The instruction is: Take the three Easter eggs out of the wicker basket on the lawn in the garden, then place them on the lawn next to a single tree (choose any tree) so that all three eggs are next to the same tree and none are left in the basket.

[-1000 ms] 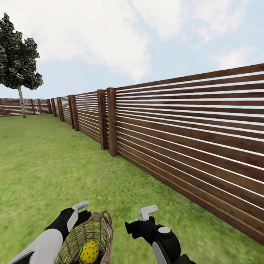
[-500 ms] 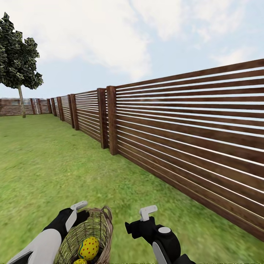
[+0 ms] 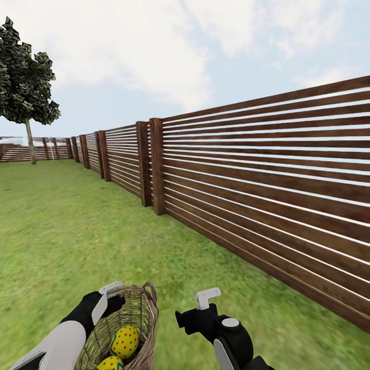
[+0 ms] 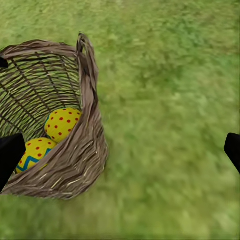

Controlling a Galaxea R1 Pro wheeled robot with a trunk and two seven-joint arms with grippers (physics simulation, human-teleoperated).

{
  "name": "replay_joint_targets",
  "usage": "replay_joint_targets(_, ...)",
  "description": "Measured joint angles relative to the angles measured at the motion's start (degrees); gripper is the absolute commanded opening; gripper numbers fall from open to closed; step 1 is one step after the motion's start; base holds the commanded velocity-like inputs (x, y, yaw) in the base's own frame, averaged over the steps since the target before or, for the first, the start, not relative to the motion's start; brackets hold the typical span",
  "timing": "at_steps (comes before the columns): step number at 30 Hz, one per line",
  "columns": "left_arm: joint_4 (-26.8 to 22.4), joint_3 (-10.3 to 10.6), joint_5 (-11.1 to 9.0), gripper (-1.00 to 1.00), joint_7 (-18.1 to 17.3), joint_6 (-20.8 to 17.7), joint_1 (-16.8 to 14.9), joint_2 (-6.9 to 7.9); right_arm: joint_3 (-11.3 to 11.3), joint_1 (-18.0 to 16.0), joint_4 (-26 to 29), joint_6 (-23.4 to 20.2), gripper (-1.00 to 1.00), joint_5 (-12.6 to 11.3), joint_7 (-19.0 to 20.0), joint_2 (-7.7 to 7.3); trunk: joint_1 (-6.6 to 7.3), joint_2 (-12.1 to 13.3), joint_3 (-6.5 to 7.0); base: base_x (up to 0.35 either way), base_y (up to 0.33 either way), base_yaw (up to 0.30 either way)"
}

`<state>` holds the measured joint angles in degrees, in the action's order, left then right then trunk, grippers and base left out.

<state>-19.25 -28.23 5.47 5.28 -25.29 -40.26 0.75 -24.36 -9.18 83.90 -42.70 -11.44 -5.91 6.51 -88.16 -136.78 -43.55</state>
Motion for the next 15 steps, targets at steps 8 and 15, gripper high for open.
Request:
replay_joint_targets(8,0.0,0.0,0.0,1.00,0.2,-0.1,0.0,0.00,0.0,0.0,0.0,0.0,1.00,0.0,0.0,0.00,-1.76,-3.2,-1.44,0.000,0.000,0.000)
replay_joint_targets(15,0.0,-0.1,-0.2,1.00,2.0,0.0,0.0,0.00,0.1,0.0,-0.8,0.0,1.00,0.0,0.0,0.00,-3.30,-6.0,-2.69,0.000,0.000,0.000)
